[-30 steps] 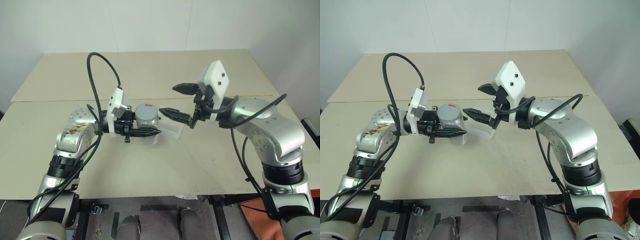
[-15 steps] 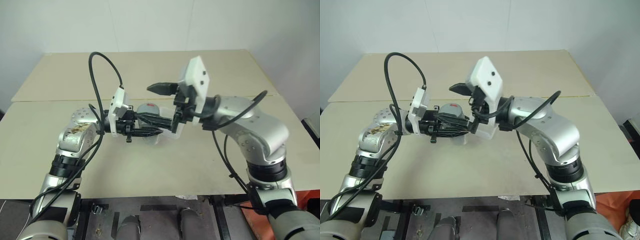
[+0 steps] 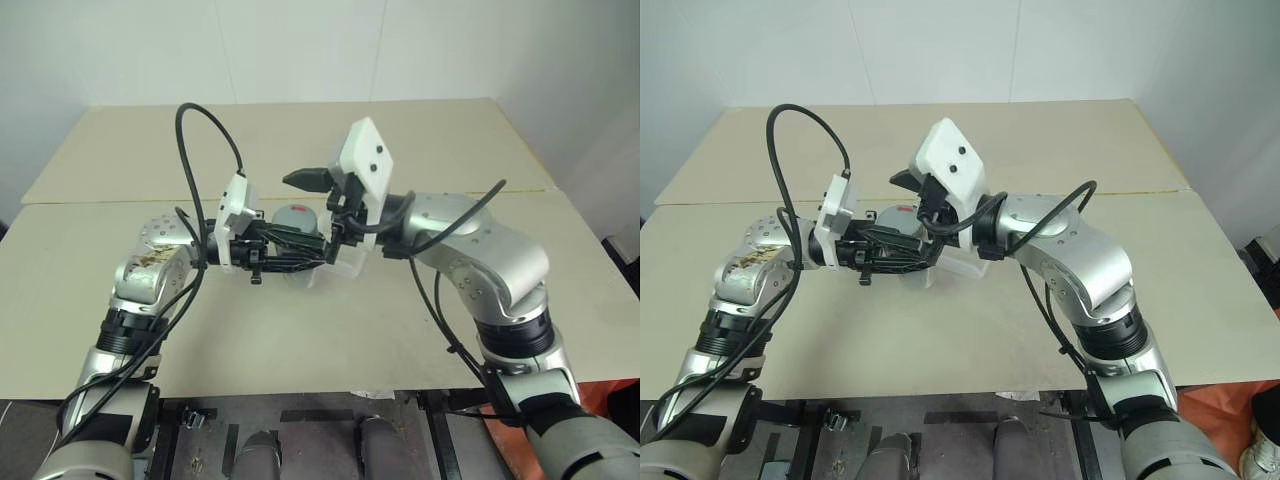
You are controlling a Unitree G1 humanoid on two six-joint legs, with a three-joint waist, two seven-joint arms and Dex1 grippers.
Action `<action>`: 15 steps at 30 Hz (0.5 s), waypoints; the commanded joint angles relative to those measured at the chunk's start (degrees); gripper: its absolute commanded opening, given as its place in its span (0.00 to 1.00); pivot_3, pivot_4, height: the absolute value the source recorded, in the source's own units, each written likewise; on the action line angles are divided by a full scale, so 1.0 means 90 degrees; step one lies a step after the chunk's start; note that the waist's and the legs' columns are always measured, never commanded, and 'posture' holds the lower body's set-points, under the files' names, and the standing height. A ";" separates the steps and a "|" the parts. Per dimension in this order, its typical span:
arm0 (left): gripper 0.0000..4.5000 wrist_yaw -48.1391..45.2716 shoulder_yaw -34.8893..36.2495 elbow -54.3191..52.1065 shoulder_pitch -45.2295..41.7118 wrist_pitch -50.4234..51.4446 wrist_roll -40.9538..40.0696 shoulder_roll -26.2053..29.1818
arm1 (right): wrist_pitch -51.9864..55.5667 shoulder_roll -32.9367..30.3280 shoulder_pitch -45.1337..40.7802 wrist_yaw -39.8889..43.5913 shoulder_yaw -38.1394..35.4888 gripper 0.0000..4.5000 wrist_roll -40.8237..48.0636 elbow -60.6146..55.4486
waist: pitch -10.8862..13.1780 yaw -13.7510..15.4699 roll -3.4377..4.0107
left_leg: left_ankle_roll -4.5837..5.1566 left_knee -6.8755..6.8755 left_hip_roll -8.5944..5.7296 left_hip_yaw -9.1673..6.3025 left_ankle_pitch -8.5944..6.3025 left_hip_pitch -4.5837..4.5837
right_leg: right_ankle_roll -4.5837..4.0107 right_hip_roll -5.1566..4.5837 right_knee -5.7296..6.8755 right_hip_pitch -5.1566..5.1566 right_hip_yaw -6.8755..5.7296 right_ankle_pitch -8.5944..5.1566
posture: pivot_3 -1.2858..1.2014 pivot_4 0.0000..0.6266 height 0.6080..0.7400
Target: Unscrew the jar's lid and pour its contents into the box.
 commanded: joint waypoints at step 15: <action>0.43 -0.0052 0.0112 -0.0114 -0.0157 -0.0148 -0.0030 0.0085 | 0.0034 -0.0695 0.0238 0.0095 -0.0517 1.00 0.0019 -0.0216 | 0.0000 0.0000 0.0000 | 0.0000 0.0000 0.0000 0.0001 0.0000 0.0000 | 0.0000 0.0000 -0.0001 0.0000 0.0000 0.0000 | 0.52 0.24 1.00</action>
